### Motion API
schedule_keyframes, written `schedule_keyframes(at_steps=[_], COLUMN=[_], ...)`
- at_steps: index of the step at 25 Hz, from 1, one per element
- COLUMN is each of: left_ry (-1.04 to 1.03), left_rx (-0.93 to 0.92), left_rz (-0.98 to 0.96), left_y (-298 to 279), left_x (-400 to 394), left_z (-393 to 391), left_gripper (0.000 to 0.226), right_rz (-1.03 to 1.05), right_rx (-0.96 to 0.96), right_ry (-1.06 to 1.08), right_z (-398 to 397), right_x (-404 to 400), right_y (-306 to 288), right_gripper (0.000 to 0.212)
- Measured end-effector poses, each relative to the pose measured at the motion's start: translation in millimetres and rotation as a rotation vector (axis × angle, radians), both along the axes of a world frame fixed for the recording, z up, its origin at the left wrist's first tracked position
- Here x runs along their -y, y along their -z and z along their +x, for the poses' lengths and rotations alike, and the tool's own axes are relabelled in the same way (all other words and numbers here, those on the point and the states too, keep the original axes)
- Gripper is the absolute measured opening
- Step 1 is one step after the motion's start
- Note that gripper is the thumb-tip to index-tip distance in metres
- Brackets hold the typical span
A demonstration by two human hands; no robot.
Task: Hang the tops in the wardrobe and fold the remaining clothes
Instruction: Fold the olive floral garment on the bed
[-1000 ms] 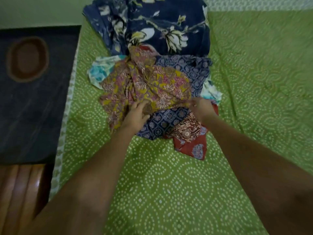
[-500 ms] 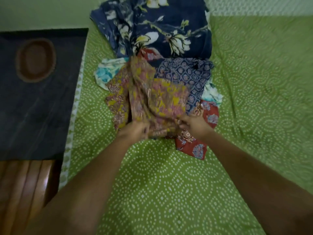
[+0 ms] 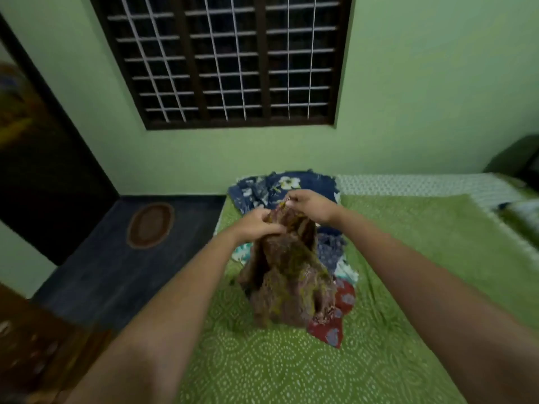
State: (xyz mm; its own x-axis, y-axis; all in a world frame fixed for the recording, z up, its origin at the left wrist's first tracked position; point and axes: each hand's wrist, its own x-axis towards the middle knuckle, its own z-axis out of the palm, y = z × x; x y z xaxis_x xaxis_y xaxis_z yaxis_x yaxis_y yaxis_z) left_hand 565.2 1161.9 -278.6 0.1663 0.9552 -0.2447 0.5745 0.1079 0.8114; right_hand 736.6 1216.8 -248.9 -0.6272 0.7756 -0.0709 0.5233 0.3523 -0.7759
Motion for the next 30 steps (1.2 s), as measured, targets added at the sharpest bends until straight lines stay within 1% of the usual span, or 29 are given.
schedule_keyframes(at_steps=[1, 2, 3, 4, 6, 7, 8, 9, 10, 11, 12, 13, 14, 15, 16, 17, 18, 20, 21, 22, 23, 24, 25, 26, 27, 28, 30], left_ry=[0.093, 0.168, 0.173, 0.128, -0.026, -0.108, -0.197, -0.274, -0.319, -0.293, -0.216, -0.161, -0.173, -0.265, -0.387, -0.506, -0.606, -0.754, -0.791, -0.785, -0.723, -0.638, -0.552, -0.471, -0.417, -0.363, -0.314], left_rx=[-0.252, -0.504, -0.731, -0.885, -1.129, -1.192, -1.179, -1.051, -0.817, -0.551, -0.321, -0.185, -0.095, -0.035, 0.033, 0.062, 0.093, 0.191, 0.255, 0.353, 0.497, 0.636, 0.71, 0.732, 0.736, 0.72, 0.655], left_rz=[0.005, 0.016, 0.048, 0.078, 0.147, 0.21, 0.301, 0.371, 0.438, 0.464, 0.461, 0.447, 0.455, 0.452, 0.432, 0.379, 0.32, 0.144, 0.043, -0.101, -0.255, -0.382, -0.457, -0.484, -0.467, -0.438, -0.344], left_y=[-25, -45, -64, -80, -119, -137, -153, -162, -169, -173, -174, -170, -162, -153, -141, -120, -100, -46, -24, -7, 4, 7, 5, 5, 4, 0, -11], left_x=[11, 22, 31, 37, 47, 50, 53, 52, 52, 54, 59, 65, 70, 76, 83, 87, 94, 102, 109, 118, 126, 136, 146, 148, 146, 144, 127], left_z=[-12, -22, -34, -44, -54, -51, -46, -41, -34, -29, -24, -24, -28, -36, -47, -63, -77, -102, -106, -100, -91, -76, -58, -46, -41, -37, -53], left_gripper=[0.049, 0.053, 0.051, 0.046, 0.032, 0.026, 0.024, 0.027, 0.033, 0.039, 0.044, 0.047, 0.045, 0.037, 0.025, 0.017, 0.023, 0.047, 0.06, 0.073, 0.085, 0.092, 0.092, 0.089, 0.083, 0.072, 0.05], right_rz=[0.032, 0.038, 0.002, -0.095, -0.408, -0.51, -0.544, -0.534, -0.518, -0.51, -0.523, -0.541, -0.567, -0.588, -0.611, -0.63, -0.646, -0.655, -0.654, -0.652, -0.644, -0.641, -0.639, -0.633, -0.629, -0.617, -0.575], right_rx=[-0.022, -0.04, -0.018, 0.062, 0.352, 0.428, 0.415, 0.338, 0.184, -0.012, -0.226, -0.425, -0.584, -0.67, -0.716, -0.745, -0.775, -0.852, -0.893, -0.93, -0.953, -0.969, -0.978, -0.997, -1.034, -1.084, -1.184], right_ry=[0.025, 0.049, 0.044, 0.0, -0.137, -0.209, -0.248, -0.266, -0.253, -0.206, -0.119, -0.022, 0.052, 0.094, 0.115, 0.13, 0.161, 0.211, 0.221, 0.224, 0.23, 0.237, 0.253, 0.278, 0.304, 0.339, 0.428], right_z=[5, 10, 16, 20, 23, 20, 14, 6, -1, -6, -8, -8, -6, -3, -2, -2, -5, -14, -18, -23, -27, -30, -33, -36, -37, -35, -23], right_x=[13, 27, 38, 47, 71, 82, 93, 104, 115, 125, 130, 133, 133, 133, 133, 135, 136, 141, 144, 145, 146, 145, 146, 145, 144, 142, 136], right_y=[-31, -56, -74, -85, -92, -88, -84, -85, -90, -98, -107, -115, -122, -127, -128, -129, -127, -126, -128, -130, -132, -135, -138, -140, -143, -146, -150], right_gripper=[0.025, 0.028, 0.03, 0.034, 0.052, 0.063, 0.067, 0.063, 0.057, 0.048, 0.038, 0.031, 0.03, 0.034, 0.039, 0.042, 0.042, 0.042, 0.042, 0.044, 0.047, 0.05, 0.052, 0.054, 0.057, 0.058, 0.052])
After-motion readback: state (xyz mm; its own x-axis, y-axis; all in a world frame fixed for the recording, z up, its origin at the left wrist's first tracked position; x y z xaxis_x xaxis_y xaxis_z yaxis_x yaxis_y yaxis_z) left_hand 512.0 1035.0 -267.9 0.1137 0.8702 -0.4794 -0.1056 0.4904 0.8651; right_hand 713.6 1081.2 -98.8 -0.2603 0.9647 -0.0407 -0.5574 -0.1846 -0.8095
